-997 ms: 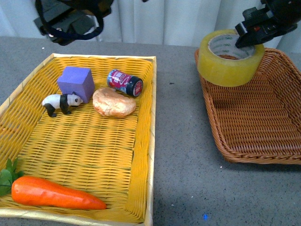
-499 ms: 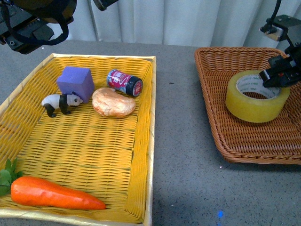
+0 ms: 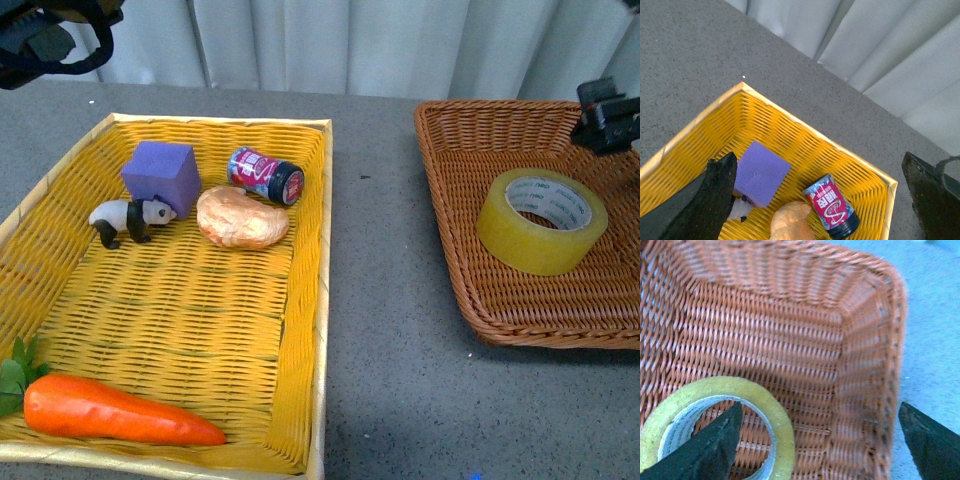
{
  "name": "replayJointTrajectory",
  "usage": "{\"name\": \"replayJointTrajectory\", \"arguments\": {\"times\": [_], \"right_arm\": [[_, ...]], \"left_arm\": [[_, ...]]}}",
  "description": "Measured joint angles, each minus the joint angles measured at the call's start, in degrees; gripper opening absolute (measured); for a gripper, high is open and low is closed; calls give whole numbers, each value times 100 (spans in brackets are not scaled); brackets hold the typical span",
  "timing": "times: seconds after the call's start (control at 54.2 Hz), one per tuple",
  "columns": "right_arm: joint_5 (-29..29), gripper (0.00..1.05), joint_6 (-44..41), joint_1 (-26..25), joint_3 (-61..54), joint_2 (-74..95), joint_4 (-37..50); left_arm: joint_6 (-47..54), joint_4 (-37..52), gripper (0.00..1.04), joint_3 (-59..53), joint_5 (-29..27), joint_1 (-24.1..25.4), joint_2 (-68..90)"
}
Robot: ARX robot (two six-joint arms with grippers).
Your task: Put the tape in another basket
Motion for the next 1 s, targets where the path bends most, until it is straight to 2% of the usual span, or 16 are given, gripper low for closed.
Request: {"name": "replayJointTrajectory", "arguments": {"times": [0.148, 0.166, 0.203, 0.24, 0.295, 0.369, 0.406, 0.499, 0.628, 0.683, 0.776, 0.942, 0.997], "right_arm": [[107, 95, 251, -214, -566, -737, 601], [129, 96, 262, -240, -636, -820, 673], [79, 94, 400, -293, -855, -927, 1106], [-190, 87, 662, -332, -1333, -1051, 2310], [-264, 76, 977, -354, -2072, -1191, 3982], [-234, 58, 1235, -273, -3150, -1539, 5733], [-229, 50, 1281, -229, -3458, -1773, 6037], [-160, 28, 1340, -127, -4113, -2398, 6245], [-81, 7, 1342, -68, -4695, -2739, 6345], [-52, 1, 1340, -50, -4933, -2796, 6588], [236, 1, 1364, 118, -5318, -3097, 6579], [249, 1, 1364, 275, -5825, -3910, 6301], [245, 1, 1364, 278, -5998, -4262, 6131]], "left_arm": [[52, -59, 98, -48, -170, 129, -157], [197, 103, 97, -120, -50, 184, -166], [562, 793, 91, -393, 531, 286, -243], [1174, 1840, 84, -850, 1233, 411, -356], [2120, 3123, 74, -1578, 1829, 560, -586], [3145, 4234, 56, -2461, 2208, 732, -1106], [3355, 4400, 47, -2785, 2293, 793, -1375], [3622, 4531, 25, -3447, 2441, 944, -1851], [3689, 4575, 4, -4011, 2540, 1102, -2271], [3705, 4575, 4, -4190, 2608, 1137, -2459], [3735, 4570, 4, -4489, 2695, 1198, -2828], [3759, 4369, 4, -5007, 2824, 1342, -3515], [3766, 4218, 4, -5193, 3145, 1611, -3847]]}}
